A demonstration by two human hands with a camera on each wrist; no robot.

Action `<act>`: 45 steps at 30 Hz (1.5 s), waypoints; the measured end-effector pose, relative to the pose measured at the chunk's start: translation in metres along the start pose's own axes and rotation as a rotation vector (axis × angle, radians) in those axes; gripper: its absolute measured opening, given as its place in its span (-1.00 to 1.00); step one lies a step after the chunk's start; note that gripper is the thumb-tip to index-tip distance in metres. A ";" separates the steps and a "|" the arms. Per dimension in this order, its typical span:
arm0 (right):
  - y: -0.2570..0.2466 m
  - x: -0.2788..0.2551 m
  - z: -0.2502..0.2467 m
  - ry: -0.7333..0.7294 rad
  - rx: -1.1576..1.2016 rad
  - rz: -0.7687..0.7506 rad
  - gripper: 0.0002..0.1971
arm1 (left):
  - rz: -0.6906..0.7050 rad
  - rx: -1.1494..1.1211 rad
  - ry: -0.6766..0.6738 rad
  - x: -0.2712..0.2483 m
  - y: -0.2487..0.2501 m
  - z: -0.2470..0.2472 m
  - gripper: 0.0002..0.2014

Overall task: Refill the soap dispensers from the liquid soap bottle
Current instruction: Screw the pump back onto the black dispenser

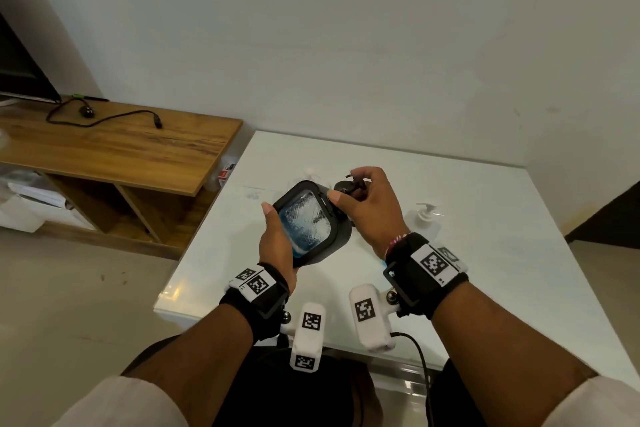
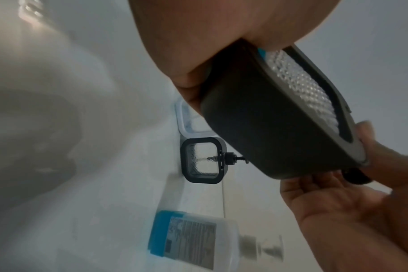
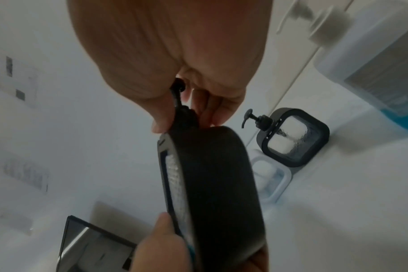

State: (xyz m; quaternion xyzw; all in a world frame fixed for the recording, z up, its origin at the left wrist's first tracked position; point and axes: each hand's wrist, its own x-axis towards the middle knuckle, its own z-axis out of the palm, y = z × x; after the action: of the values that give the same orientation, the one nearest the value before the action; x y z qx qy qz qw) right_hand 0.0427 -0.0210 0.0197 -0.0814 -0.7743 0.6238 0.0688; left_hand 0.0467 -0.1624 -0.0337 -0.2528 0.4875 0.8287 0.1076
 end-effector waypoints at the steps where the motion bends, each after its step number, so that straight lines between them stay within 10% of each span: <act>1: 0.001 0.000 0.003 0.039 0.005 0.017 -0.51 | 0.017 0.017 0.017 -0.001 -0.001 0.000 -0.36; 15: 0.009 0.006 -0.010 0.123 0.048 0.182 -0.48 | 0.037 0.134 -0.100 0.001 -0.018 -0.001 -0.43; 21: -0.004 0.009 -0.038 0.034 -0.053 0.099 -0.51 | 0.373 0.549 -0.195 0.007 -0.008 -0.003 -0.82; 29: 0.000 0.010 -0.043 -0.116 -0.194 0.069 -0.57 | 0.438 0.765 -0.440 0.020 -0.001 -0.013 -0.56; 39: 0.008 0.010 -0.023 -0.036 -0.385 0.032 -0.55 | 0.445 0.886 -0.398 0.015 -0.006 -0.015 -0.68; 45: 0.005 0.011 -0.015 -0.051 -0.298 -0.038 -0.48 | 0.456 1.010 -0.355 0.007 0.022 -0.011 -0.39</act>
State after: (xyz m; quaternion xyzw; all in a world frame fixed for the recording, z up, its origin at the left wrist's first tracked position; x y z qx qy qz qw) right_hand 0.0350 -0.0031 0.0183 -0.0601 -0.8611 0.5026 0.0483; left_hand 0.0346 -0.1837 -0.0256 0.0840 0.8391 0.5253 0.1136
